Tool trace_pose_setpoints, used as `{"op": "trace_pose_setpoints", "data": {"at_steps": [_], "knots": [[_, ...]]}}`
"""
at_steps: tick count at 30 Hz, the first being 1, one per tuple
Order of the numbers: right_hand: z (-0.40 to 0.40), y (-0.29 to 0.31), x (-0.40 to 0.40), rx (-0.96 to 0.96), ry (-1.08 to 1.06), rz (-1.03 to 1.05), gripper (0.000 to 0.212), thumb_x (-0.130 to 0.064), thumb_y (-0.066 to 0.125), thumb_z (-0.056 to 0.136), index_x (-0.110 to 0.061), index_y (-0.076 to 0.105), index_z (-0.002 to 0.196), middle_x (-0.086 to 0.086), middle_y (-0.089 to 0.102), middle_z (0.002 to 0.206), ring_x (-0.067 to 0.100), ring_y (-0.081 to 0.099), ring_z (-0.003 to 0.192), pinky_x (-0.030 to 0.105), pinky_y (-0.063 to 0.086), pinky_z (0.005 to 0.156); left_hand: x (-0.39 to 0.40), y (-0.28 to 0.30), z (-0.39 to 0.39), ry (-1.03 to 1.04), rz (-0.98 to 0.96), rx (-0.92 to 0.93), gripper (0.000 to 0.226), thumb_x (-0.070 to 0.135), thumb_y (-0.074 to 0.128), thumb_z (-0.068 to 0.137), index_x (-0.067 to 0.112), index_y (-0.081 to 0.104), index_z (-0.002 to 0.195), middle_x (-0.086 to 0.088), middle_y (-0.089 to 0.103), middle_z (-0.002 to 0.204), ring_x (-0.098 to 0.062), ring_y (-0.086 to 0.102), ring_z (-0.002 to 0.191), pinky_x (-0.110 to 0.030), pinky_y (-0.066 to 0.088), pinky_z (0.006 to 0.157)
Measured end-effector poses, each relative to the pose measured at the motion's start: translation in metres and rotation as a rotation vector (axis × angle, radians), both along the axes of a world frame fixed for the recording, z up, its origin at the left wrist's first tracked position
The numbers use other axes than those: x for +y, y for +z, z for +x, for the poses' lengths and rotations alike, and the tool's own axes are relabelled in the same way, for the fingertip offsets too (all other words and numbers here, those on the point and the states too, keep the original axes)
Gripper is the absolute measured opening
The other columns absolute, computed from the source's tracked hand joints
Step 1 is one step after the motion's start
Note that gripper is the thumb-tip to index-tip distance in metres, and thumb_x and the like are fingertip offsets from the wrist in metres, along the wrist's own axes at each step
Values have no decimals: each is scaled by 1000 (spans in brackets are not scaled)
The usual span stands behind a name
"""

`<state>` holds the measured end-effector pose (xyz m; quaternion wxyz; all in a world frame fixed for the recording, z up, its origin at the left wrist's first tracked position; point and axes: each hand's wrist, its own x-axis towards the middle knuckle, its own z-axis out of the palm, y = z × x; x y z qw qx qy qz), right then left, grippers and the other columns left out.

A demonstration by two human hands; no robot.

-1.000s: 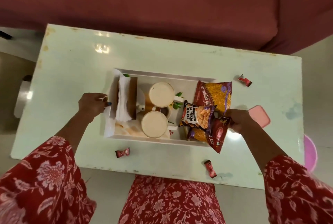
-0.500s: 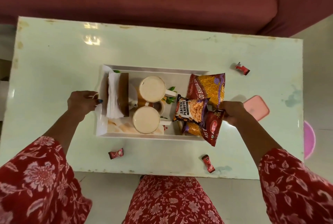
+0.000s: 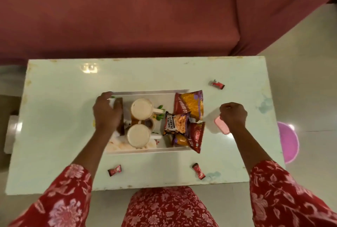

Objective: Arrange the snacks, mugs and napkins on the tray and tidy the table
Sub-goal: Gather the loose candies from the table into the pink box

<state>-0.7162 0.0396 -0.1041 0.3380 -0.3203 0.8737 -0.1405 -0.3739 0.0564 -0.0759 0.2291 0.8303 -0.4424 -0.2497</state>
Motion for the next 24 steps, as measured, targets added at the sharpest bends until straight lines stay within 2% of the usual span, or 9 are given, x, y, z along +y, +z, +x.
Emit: {"op": "trace_pose_setpoints", "data": {"at_steps": [3,7,10,12,14,16,19,22,24], "knots": [[-2,16,7,42,60,-13,22,-15,57,83,-11,72,98,12,72,107,30,62,107,33,45,96,-1,21,-66,-200,-72,92,38,6,56,84,4,53,122,-14,60,122,-28,58,109,-33,42,96],[-6,13,24,-7,106,-4,39,-30,66,78,-18,63,115,9,63,122,31,50,123,37,45,95,8,33,-144,-299,57,325,47,7,56,86,9,41,130,-11,62,119,-25,63,99,-35,51,86],[-9,3,30,41,223,127,58,-37,65,79,-24,47,132,13,35,146,35,26,138,44,41,100,23,29,-189,-339,179,434,50,10,54,88,13,35,135,-7,60,121,-17,60,100,-28,48,83],[-8,-2,31,25,199,218,63,-35,65,82,-30,37,138,15,8,156,40,11,142,52,37,103,34,22,-208,-349,229,467,41,10,54,89,11,44,129,-7,60,121,-17,59,100,-26,46,83],[-9,-8,31,13,171,273,68,-35,65,83,-35,30,141,15,-15,157,45,-2,143,61,36,100,45,14,-220,-369,269,475,31,9,53,89,9,55,120,-7,62,120,-14,58,100,-19,43,82],[-10,-16,31,4,172,282,71,-40,66,82,-38,27,142,15,-26,155,50,-8,141,65,35,98,57,9,-225,-389,299,485,28,8,53,89,10,58,116,-5,63,120,-12,58,99,-18,42,82],[-14,-27,30,-48,107,224,67,-39,71,78,-36,37,135,16,-18,156,50,3,140,61,37,100,67,2,-229,-375,325,492,25,9,53,88,11,60,112,-4,63,119,-12,57,95,-23,45,81],[-21,-32,33,-2,70,201,53,-30,75,74,-36,45,118,13,3,153,44,28,129,48,47,88,68,-1,-228,-348,345,518,23,8,54,88,11,61,110,-5,63,116,-12,56,93,-24,46,80],[-26,-25,34,-31,1,158,48,-28,73,72,-35,48,113,10,15,147,42,38,120,40,46,82,67,1,-227,-326,345,542,21,11,53,89,12,61,109,-4,63,115,-11,56,93,-22,47,78]]}}
